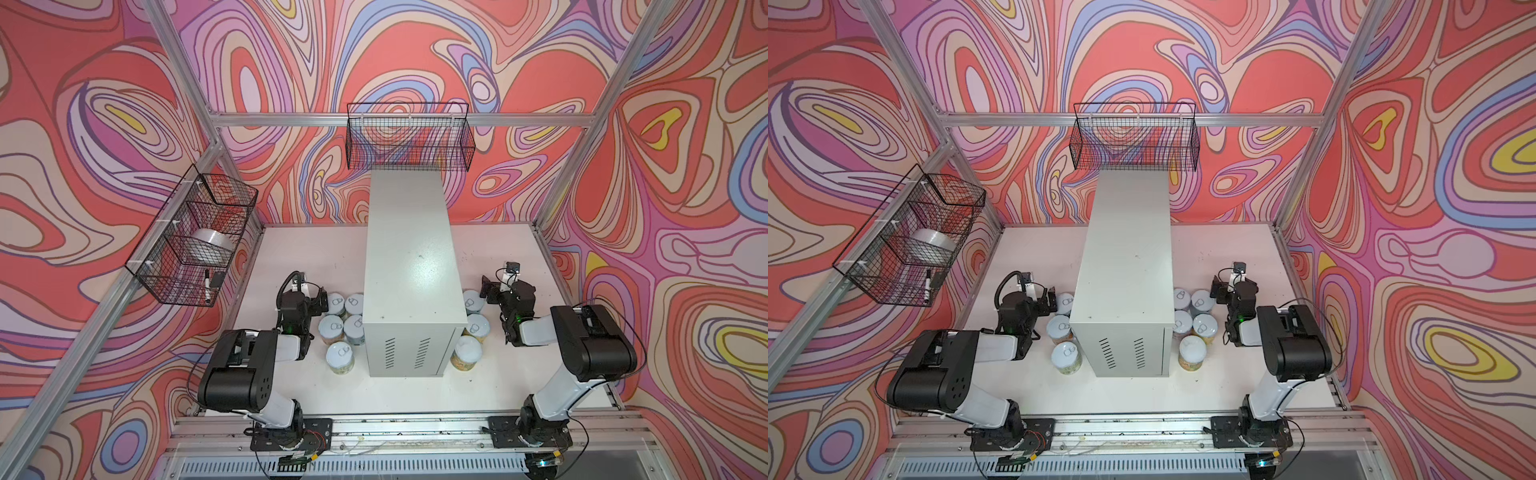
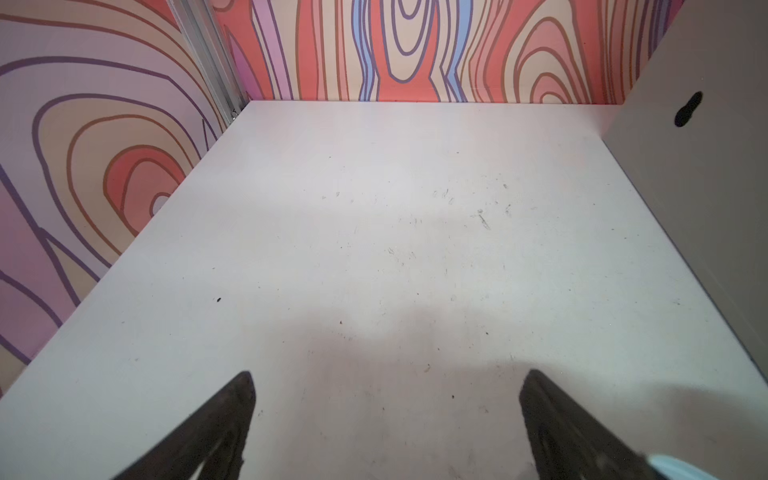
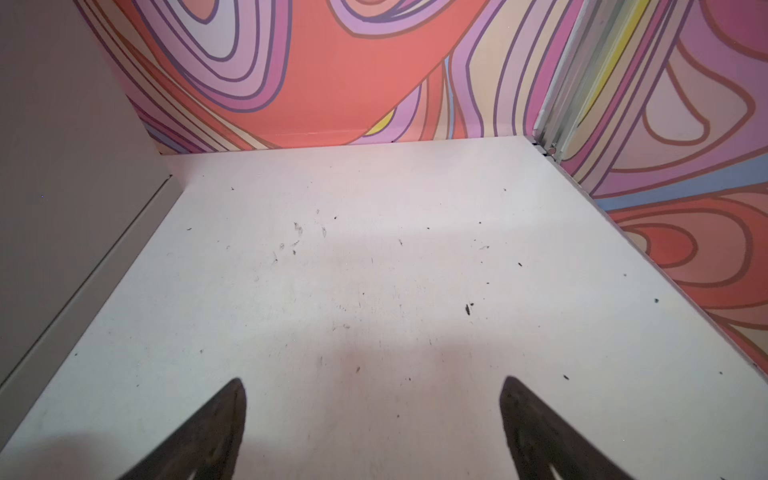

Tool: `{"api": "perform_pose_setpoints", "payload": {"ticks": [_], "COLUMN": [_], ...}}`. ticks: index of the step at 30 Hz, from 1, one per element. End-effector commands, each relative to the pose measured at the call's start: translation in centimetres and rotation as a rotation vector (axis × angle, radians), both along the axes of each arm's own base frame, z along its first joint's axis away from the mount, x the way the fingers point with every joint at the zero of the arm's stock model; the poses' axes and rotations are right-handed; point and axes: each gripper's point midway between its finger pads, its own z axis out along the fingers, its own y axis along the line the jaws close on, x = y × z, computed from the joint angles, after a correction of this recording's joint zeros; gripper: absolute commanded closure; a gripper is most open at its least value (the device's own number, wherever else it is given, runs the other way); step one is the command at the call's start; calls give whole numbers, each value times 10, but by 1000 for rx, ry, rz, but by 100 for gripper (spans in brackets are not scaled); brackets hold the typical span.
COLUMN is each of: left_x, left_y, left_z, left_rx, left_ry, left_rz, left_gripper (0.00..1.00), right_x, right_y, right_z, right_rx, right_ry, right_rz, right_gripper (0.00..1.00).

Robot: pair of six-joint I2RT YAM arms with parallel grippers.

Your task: Place and organize the canned foods onto the counter

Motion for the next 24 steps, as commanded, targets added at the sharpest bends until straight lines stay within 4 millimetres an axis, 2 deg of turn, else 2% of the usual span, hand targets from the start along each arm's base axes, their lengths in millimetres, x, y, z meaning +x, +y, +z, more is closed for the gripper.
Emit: {"api": "perform_pose_setpoints", "payload": {"ticks": [1,24], "left_x": [3,3], "left_y": [-2,-2], "left_z": [3,2], "left_rx": [10,10], "left_ry": [-6,-4], "left_rz": [-14,-14], "left_gripper": [0,0], "right_x": [0,2], "right_y": [0,1], "right_z": [3,2], "right_rx": [12,18], "right_ry": [-11,-6], "right_rz": [8,9], "right_gripper": [2,2]}}
